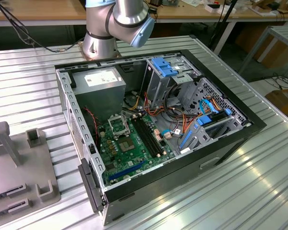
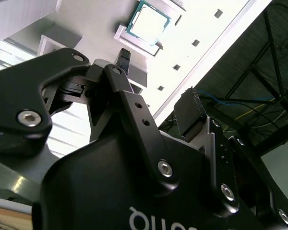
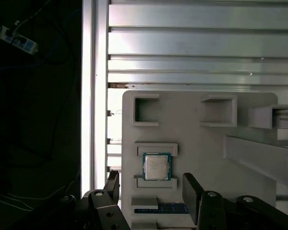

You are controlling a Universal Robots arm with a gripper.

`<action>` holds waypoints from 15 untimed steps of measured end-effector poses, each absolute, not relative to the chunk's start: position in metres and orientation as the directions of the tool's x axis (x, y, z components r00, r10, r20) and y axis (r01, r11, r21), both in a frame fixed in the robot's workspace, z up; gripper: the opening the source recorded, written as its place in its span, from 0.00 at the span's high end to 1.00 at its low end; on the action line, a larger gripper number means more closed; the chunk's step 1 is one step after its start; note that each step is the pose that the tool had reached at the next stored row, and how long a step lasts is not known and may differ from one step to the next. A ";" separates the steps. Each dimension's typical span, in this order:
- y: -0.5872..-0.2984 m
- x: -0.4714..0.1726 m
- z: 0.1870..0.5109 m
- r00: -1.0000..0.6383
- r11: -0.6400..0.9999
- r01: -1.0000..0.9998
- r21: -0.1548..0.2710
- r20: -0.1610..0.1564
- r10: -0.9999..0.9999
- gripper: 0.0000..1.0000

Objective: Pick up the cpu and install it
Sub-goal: 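Pick up the cpu and move it towards the insertion slot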

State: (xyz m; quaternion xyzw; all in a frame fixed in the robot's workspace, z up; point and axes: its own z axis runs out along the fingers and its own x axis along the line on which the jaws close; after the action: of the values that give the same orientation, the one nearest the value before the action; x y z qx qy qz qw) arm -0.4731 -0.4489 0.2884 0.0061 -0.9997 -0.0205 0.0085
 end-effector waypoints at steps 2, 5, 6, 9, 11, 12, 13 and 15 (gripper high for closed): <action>-0.450 -0.473 0.288 -1.000 0.999 -0.025 0.041 0.017 -0.026 0.36; -0.451 -0.473 0.283 -0.999 0.999 -0.033 0.041 0.016 -0.033 0.36; -0.452 -0.473 0.281 -0.999 0.999 -0.033 0.041 0.016 -0.034 0.36; -0.453 -0.473 0.274 -1.000 0.999 -0.025 0.041 0.016 -0.026 0.36; -0.454 -0.473 0.268 -1.000 0.999 -0.009 0.041 0.016 -0.010 0.36; -0.454 -0.473 0.266 -1.000 0.999 -0.005 0.041 0.016 -0.006 0.36; -0.454 -0.472 0.264 -1.000 0.999 -0.003 0.041 0.016 -0.003 0.36; -0.455 -0.468 0.259 -1.000 0.999 0.001 0.041 0.017 0.001 0.36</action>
State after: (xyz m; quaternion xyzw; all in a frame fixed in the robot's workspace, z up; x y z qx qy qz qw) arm -0.4679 -0.4545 0.2591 -0.0005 -0.9998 -0.0204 0.0082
